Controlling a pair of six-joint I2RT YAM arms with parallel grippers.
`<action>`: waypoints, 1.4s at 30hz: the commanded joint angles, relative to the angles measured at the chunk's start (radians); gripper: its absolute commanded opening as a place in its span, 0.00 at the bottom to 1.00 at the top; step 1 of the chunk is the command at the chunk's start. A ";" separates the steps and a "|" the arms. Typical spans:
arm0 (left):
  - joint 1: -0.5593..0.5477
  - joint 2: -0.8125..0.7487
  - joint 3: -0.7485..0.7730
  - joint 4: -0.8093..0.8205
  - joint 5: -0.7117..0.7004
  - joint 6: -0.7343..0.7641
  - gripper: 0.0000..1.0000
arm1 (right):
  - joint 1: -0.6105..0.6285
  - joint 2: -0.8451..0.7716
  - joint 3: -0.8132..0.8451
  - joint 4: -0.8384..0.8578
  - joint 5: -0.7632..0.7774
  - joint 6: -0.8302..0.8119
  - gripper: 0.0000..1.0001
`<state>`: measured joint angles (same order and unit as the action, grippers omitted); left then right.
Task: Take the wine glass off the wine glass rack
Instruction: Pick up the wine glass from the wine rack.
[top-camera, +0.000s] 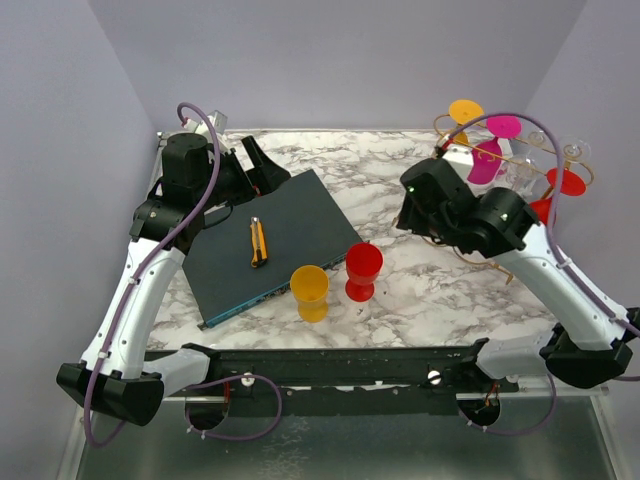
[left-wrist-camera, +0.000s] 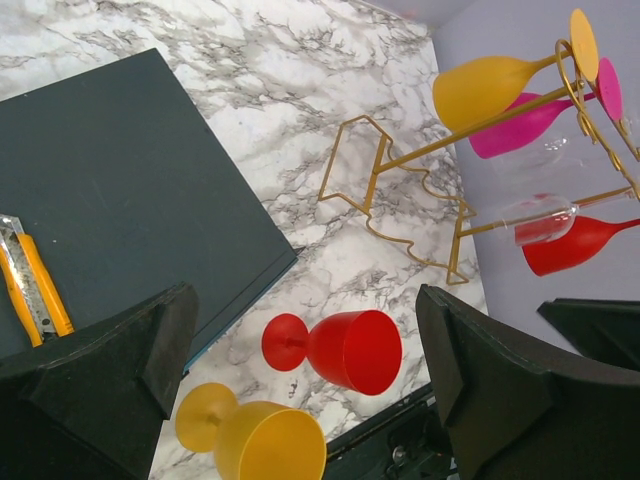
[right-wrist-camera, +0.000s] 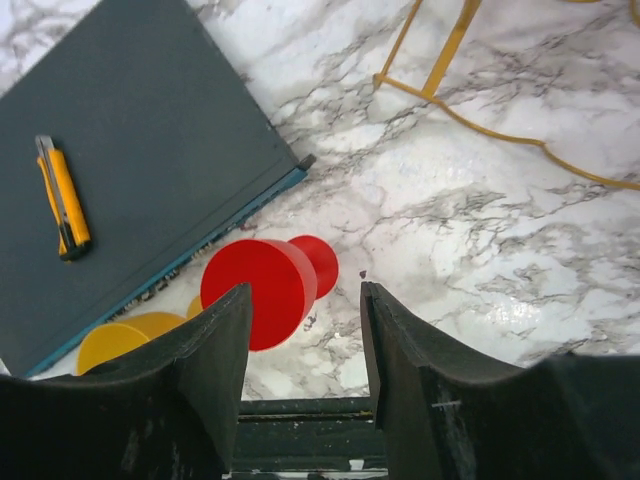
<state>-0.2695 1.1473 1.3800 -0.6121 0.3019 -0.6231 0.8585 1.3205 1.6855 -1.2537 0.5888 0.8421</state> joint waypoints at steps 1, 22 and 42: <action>0.006 0.009 0.043 0.002 0.026 0.019 0.99 | -0.142 -0.026 0.049 -0.077 0.039 -0.068 0.54; 0.005 0.003 0.031 0.028 0.061 0.008 0.99 | -0.446 -0.197 -0.174 0.184 0.345 -0.218 0.61; 0.005 0.024 0.038 0.058 0.101 -0.017 0.99 | -0.478 -0.057 0.284 -0.040 0.201 -0.177 0.64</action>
<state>-0.2695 1.1633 1.3968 -0.5831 0.3706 -0.6327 0.4023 1.2064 1.8858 -1.2442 0.8410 0.6750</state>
